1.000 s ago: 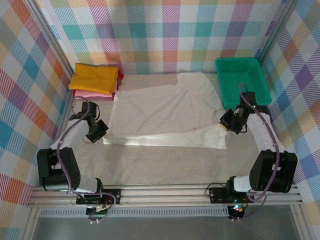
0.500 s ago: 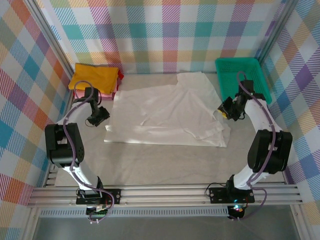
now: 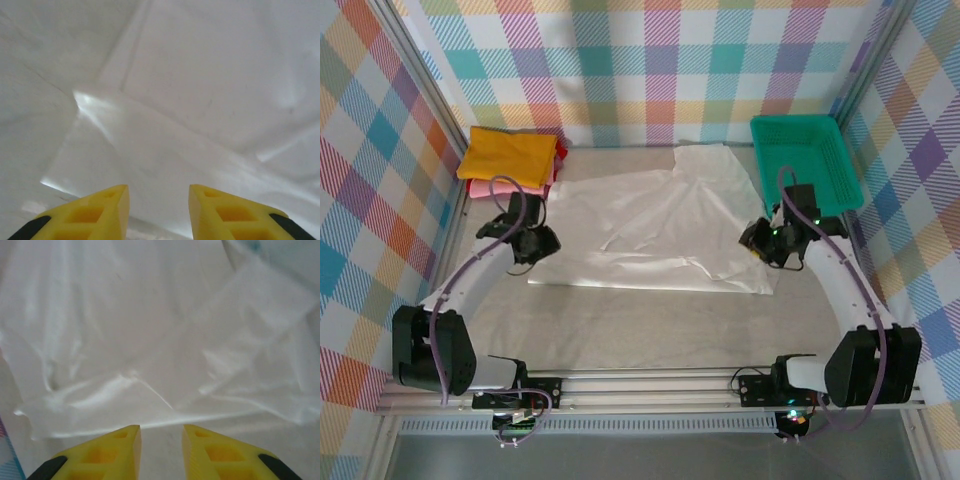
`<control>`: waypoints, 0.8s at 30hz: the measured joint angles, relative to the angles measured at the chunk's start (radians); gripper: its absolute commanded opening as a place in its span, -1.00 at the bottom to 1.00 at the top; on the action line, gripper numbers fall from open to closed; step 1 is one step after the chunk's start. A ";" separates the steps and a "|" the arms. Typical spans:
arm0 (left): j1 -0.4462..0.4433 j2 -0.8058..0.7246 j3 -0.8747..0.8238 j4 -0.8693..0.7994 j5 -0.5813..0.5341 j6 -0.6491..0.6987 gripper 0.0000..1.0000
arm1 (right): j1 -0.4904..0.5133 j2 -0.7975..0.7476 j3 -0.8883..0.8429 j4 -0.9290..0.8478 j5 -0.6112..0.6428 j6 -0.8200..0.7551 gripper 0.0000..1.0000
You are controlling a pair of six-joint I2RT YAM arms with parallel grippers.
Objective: Fold and stack the t-shirts
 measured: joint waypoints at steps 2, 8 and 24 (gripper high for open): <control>-0.003 0.035 -0.031 0.010 0.004 -0.003 -0.29 | 0.032 0.038 -0.037 0.004 -0.005 0.003 -0.37; -0.003 0.188 -0.039 0.078 -0.004 -0.001 -0.29 | 0.066 0.172 -0.103 0.076 -0.034 0.038 -0.27; 0.058 0.497 0.217 0.148 -0.035 0.072 -0.27 | 0.074 0.321 -0.102 0.261 -0.044 0.143 -0.12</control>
